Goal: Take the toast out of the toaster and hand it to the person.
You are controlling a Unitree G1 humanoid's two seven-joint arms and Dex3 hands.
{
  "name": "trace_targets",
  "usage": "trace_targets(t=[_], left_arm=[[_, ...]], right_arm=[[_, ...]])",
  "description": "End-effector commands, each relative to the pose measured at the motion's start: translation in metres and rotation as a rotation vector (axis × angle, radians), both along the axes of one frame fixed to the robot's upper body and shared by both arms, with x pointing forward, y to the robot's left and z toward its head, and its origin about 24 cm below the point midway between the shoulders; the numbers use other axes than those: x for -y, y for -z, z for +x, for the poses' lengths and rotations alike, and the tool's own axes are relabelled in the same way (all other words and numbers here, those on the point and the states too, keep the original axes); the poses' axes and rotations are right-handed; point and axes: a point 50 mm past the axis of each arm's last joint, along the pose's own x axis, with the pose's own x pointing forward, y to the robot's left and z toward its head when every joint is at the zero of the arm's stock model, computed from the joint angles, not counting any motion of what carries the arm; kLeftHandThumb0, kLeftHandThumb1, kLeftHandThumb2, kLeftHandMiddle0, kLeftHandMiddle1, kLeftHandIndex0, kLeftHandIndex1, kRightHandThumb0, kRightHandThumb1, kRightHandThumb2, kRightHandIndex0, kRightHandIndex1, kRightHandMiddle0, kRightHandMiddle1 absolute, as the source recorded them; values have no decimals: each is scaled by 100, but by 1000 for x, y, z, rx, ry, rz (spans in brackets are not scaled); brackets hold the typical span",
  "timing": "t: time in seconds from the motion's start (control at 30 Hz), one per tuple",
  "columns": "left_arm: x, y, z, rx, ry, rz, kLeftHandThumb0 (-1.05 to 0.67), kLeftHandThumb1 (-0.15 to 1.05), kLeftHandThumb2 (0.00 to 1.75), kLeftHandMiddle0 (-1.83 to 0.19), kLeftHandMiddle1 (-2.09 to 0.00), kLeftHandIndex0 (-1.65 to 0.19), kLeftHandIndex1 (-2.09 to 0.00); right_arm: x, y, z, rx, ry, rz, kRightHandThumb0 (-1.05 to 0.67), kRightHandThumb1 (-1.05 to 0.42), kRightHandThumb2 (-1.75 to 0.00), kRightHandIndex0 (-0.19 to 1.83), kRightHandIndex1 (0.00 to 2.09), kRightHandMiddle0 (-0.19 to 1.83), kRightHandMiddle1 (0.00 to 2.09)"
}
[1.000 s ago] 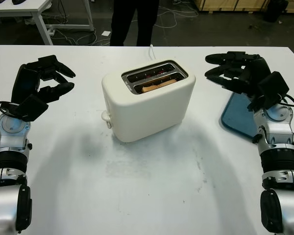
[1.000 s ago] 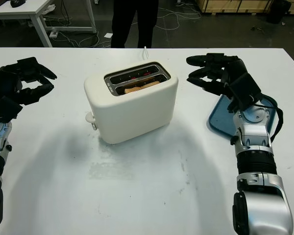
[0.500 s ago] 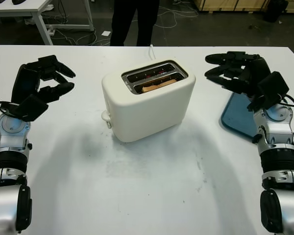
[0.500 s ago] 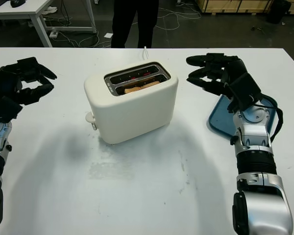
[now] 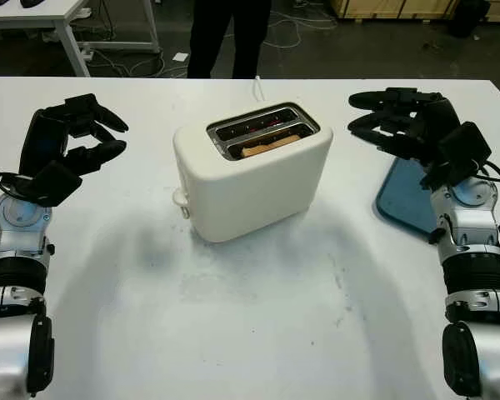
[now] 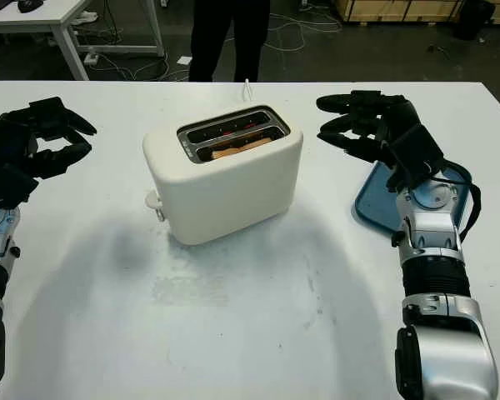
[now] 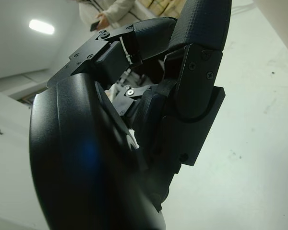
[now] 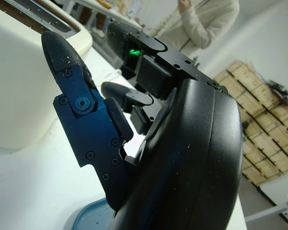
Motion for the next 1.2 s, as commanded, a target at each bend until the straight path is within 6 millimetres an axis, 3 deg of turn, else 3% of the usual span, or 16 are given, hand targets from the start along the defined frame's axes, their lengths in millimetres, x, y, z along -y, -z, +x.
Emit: trace_targets(t=[0.0, 1.17], left_arm=[[1, 2, 0, 2, 5, -14, -105, 92, 26, -85, -119, -79, -105], [4, -1, 2, 4, 7, -1, -105, 92, 27, -86, -119, -78, -105]], right_arm=[[-1, -2, 0, 15, -1, 8, -65, -65, 0, 73, 86, 104, 8], [-2, -4, 1, 20, 1, -4, -64, -65, 0, 74, 86, 104, 10]])
